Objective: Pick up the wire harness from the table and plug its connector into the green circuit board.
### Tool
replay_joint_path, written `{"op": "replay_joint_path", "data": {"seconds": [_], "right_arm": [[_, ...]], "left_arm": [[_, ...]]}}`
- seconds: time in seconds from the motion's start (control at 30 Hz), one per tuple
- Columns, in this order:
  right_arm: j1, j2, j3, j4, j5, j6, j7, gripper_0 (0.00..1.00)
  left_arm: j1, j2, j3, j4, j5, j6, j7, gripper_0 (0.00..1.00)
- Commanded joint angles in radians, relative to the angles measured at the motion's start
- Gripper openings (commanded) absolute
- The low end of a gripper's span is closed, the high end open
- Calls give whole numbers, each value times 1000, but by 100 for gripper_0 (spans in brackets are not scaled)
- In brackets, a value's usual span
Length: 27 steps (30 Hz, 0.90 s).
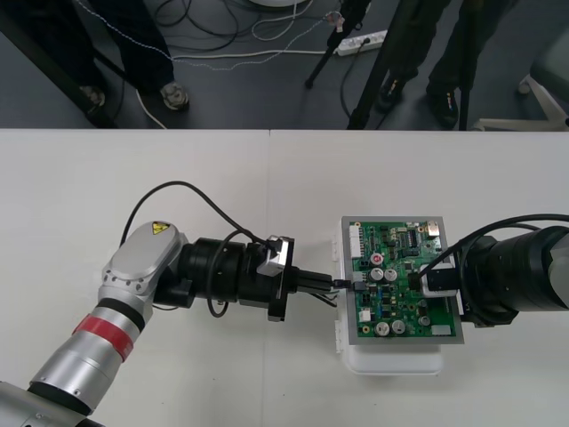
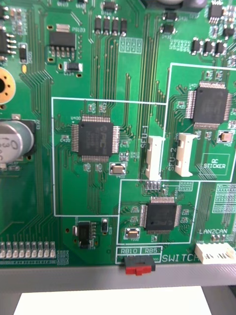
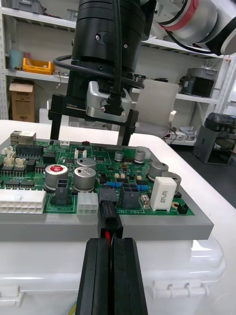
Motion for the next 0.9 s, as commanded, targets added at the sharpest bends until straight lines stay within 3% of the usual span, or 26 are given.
{"op": "replay_joint_path", "data": {"seconds": [0.03, 0.9], "right_arm": [[-24, 17, 11, -21, 9, 2, -49, 100], [-24, 16, 13, -21, 9, 4, -49, 100]], "left_arm": [[-46, -36, -36, -6, -1, 44, -59, 0], [-46, -36, -50, -6, -24, 50, -64, 0]]}}
